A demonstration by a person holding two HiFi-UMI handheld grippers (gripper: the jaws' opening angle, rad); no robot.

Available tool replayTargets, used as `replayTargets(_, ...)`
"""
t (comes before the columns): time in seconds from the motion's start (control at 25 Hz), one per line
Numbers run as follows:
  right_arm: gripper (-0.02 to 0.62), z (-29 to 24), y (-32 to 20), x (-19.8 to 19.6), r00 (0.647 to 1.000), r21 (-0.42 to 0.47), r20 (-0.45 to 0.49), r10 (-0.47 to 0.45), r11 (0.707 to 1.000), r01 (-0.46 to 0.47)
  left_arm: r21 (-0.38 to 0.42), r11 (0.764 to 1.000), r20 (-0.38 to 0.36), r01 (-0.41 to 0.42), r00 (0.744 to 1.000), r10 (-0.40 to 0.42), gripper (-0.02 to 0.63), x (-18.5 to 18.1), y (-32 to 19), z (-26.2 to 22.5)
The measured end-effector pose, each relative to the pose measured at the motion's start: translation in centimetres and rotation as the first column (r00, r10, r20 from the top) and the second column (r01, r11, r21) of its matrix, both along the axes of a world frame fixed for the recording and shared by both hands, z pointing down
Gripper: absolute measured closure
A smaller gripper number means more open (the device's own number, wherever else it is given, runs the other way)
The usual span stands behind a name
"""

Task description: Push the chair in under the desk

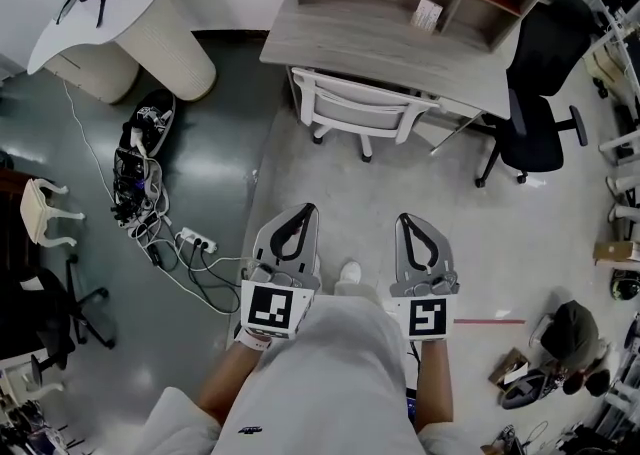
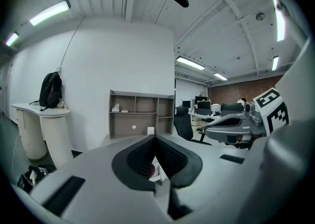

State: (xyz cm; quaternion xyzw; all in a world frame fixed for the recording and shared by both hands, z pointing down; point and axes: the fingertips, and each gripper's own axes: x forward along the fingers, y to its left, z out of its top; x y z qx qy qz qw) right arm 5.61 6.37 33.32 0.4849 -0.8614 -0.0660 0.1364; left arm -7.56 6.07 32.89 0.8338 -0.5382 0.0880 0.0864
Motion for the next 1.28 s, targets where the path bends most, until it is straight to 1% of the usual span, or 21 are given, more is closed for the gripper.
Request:
replayTargets(0.12,0.583,-0.8,1.5,0.2,0.996,0.013,0.082,0.037,0.999,-0.038,0.006,1.000,-0.018,-0.011,1.000,0.011,0.598,0.3,0.8,-1.0)
replayTargets(0.24,0.583,-0.7,2.7,0.9,0.987,-0.021,0.136,0.088,0.996,-0.086,0.007,0.999,-0.022,-0.033,0.999,0.033,0.598,0.6,1.8,-1.5)
replayTargets(0.4,0.583,-0.2,3.5,1.8,0.986,-0.031,0.128,0.107,0.994,-0.104,-0.018,0.998,-0.022,-0.052,0.998,0.052,0.598,0.9,3.1,-1.1)
replayTargets(0.52,0.583,0.0,3.4,2.1,0.987,-0.020,0.117,0.112,0.994,-0.110,-0.034,0.998,-0.020,-0.059,0.998,0.058,0.600,1.1,3.5,-0.6)
replayTargets(0.68,0.583,0.0,3.1,2.0,0.983,-0.028,0.143,0.114,0.993,-0.111,-0.041,0.997,-0.011,-0.058,0.998,0.058,0.600,1.2,3.4,-0.2)
replayTargets(0.8,0.583,0.2,2.9,1.6,0.984,-0.057,0.154,0.087,0.995,-0.079,-0.041,0.998,-0.011,-0.054,0.998,0.054,0.600,1.3,3.3,-0.4)
replayTargets(0.88,0.583,0.3,3.0,0.8,0.988,-0.074,0.151,0.027,0.997,-0.016,-0.048,0.997,-0.011,-0.059,0.998,0.059,0.600,1.4,3.4,-0.5)
replayTargets(0.96,0.584,0.4,3.2,-0.1,0.993,-0.080,0.108,-0.043,0.995,0.052,-0.056,0.996,-0.007,-0.068,0.998,0.068,0.600,1.5,3.3,-0.4)
replayTargets(1.04,0.584,0.4,3.0,-0.6,0.995,-0.080,0.066,-0.075,0.994,0.080,-0.054,0.996,-0.002,-0.077,0.997,0.077,0.599,1.6,3.0,-0.2)
replayTargets(1.2,0.584,0.1,2.9,-1.3,0.987,-0.096,0.103,-0.124,0.986,0.134,-0.017,0.995,0.015,-0.099,0.995,0.099,0.600,1.9,2.3,-0.2)
replayTargets(1.28,0.584,0.4,3.0,-1.4,0.986,-0.115,0.089,-0.140,0.982,0.150,0.001,0.994,0.022,-0.108,0.994,0.108,0.599,2.2,2.2,-0.5)
